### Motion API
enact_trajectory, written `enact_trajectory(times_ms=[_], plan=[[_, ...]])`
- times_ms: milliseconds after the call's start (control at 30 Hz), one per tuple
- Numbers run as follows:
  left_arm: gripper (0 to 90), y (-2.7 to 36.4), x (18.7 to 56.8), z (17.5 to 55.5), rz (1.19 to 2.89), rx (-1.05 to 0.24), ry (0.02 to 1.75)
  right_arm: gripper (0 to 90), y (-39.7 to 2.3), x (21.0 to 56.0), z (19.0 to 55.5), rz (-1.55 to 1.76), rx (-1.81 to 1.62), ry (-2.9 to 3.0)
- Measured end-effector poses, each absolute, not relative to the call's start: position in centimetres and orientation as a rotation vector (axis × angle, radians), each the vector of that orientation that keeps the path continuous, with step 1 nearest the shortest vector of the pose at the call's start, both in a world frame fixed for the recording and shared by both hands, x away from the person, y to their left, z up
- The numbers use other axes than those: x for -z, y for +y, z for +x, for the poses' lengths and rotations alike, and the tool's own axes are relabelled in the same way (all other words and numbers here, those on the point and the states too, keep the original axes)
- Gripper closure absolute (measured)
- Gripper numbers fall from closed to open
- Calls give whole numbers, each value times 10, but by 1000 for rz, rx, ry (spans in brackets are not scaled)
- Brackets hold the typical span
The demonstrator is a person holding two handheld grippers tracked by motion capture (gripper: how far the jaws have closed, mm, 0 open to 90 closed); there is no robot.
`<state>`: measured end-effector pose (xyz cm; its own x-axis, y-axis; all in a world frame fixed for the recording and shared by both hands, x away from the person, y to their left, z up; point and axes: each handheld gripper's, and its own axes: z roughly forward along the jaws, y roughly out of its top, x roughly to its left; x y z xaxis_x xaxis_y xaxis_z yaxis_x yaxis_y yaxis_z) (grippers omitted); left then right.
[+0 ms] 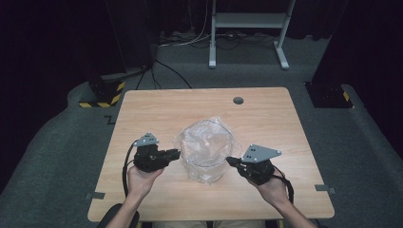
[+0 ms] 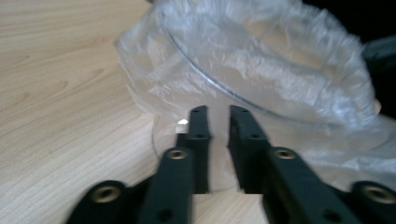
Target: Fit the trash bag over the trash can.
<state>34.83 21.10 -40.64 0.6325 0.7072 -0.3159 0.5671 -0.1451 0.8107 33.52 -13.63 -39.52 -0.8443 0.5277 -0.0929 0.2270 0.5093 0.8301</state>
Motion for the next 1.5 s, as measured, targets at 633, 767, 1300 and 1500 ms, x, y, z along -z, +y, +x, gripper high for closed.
enact_trajectory(times_ms=[633,767,1300,1500], plan=[[900,202,405,357,1889,-153,1004,548,-144,382,342,634,-1425,2392],[900,200,407,359,1924,-160,1006,513,-141,383,357,712,-1429,2306],[665,217,413,361,1779,-153,1079,478,-129,395,385,828,-1345,2243],[456,220,415,362,1727,-184,1079,472,-127,400,387,835,-1320,2246]])
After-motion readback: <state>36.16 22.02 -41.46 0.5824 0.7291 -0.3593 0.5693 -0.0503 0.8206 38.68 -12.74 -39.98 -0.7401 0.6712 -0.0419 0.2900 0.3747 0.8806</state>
